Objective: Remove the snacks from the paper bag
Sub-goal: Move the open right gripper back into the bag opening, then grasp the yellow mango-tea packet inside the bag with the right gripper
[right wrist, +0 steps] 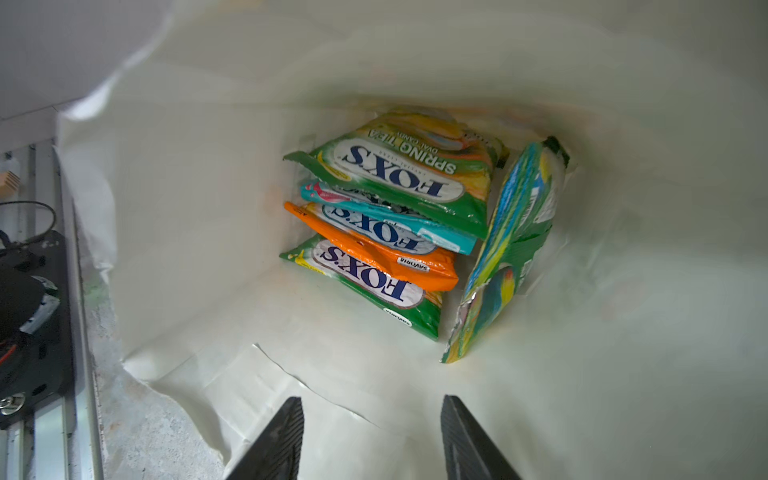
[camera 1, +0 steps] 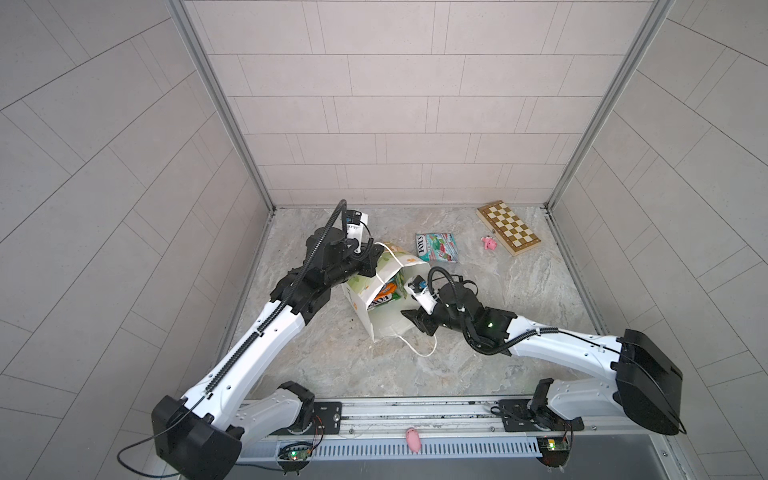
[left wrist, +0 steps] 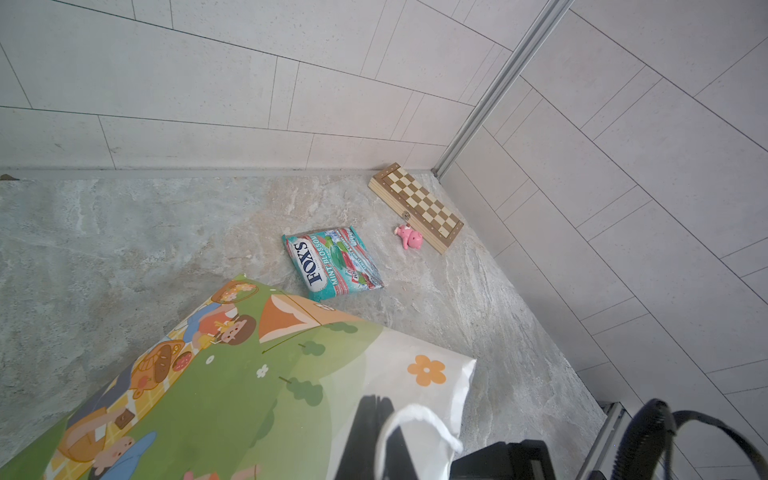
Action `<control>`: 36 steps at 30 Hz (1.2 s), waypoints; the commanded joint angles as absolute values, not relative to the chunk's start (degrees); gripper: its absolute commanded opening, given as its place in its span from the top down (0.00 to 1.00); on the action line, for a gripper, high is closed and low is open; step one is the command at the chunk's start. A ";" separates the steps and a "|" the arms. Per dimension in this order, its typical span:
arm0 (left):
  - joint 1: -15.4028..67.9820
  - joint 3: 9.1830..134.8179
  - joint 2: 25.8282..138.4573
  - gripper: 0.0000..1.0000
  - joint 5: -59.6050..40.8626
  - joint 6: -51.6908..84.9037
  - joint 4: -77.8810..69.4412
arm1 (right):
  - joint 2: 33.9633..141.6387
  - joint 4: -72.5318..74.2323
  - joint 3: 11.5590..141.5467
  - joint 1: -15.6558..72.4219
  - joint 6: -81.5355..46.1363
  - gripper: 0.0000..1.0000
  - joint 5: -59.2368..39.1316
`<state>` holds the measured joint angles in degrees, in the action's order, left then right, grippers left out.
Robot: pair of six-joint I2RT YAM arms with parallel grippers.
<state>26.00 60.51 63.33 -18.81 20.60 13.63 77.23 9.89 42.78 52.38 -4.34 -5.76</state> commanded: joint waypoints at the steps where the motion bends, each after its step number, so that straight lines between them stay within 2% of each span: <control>1: 25.66 61.54 62.75 1.00 -19.52 20.61 12.62 | 80.26 13.46 45.07 53.35 -2.94 0.48 0.11; 10: 25.66 61.09 62.23 1.00 -20.37 20.83 11.58 | 90.86 14.94 50.54 53.56 -4.44 0.57 11.06; 25: 25.58 60.61 60.97 1.00 -20.47 20.74 10.70 | 99.33 17.32 54.63 53.60 -3.89 0.71 19.51; 36: 25.58 60.60 60.59 1.00 -20.66 20.55 10.55 | 103.69 18.69 57.84 53.32 -2.29 0.71 24.40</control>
<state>25.89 60.51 62.11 -20.36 20.93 12.32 102.61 17.41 56.45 53.34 -3.16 21.74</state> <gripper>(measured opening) 0.057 0.282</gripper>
